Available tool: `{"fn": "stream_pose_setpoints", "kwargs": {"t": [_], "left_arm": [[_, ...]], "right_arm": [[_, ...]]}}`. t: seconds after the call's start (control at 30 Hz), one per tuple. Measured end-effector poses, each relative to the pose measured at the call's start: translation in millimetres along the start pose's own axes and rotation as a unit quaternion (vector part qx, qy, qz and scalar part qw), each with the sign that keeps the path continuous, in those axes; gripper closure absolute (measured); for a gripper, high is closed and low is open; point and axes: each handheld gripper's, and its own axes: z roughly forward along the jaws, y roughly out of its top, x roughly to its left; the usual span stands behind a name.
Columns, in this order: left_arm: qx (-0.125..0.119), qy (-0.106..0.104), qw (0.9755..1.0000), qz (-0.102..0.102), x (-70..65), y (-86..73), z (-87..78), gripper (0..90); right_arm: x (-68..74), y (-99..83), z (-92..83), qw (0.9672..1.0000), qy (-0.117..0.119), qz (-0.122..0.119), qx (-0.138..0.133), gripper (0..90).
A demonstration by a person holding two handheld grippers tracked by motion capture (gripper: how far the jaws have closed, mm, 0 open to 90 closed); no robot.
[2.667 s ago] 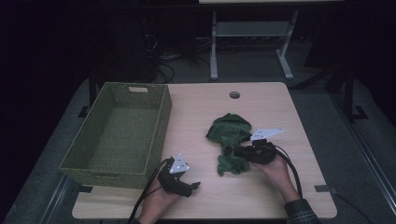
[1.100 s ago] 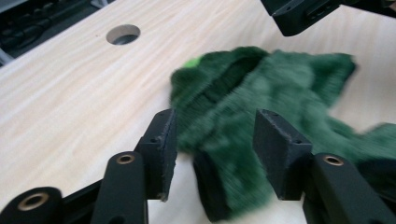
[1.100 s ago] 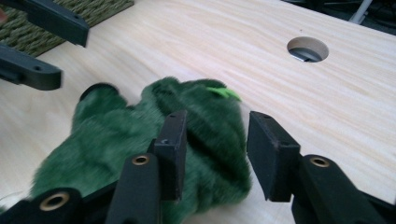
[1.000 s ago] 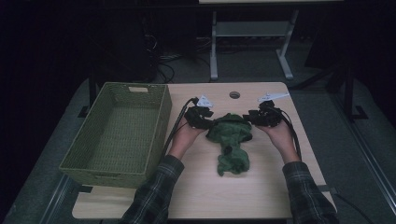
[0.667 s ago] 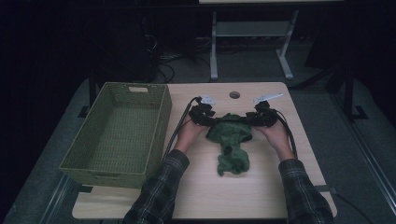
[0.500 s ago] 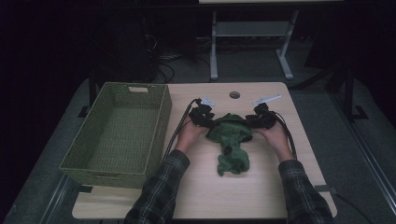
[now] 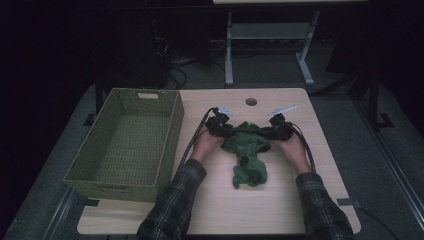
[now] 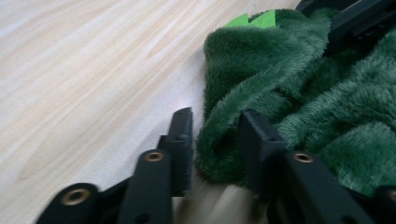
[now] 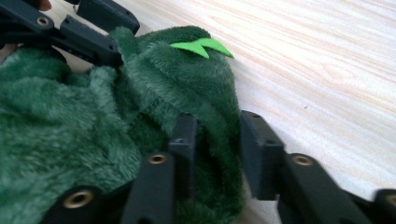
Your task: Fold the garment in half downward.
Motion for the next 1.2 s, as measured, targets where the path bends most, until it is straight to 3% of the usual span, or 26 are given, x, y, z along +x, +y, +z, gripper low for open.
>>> {"fn": "stream_pose_setpoints", "kwargs": {"t": [0.13, 0.23, 0.53, 0.8, 1.2], "left_arm": [[0.007, 0.000, 0.9999, 0.009, -0.4, 0.7, 0.1, 79.7], [0.011, 0.002, 0.9999, 0.011, -1.5, 2.0, -2.0, 86.1], [-0.021, -0.008, 0.9997, 0.002, -6.8, 12.8, -21.3, 86.2], [-0.047, -0.017, 0.9986, 0.021, -20.0, 25.4, -47.1, 86.0], [-0.079, -0.024, 0.9958, 0.038, -47.0, 20.5, -79.8, 85.9]], "right_arm": [[-1.4, -2.2, 0.6, 1.0000, 0.000, 0.003, 0.005, 82.5], [-1.2, -1.1, -1.8, 1.0000, 0.002, 0.002, -0.003, 86.5], [0.4, 3.8, -17.3, 0.9992, 0.018, 0.005, -0.036, 87.2], [1.9, 7.2, -39.4, 0.9974, 0.034, 0.010, -0.063, 87.2], [18.5, 2.2, -67.3, 0.9941, 0.053, -0.019, -0.092, 87.2]]}}
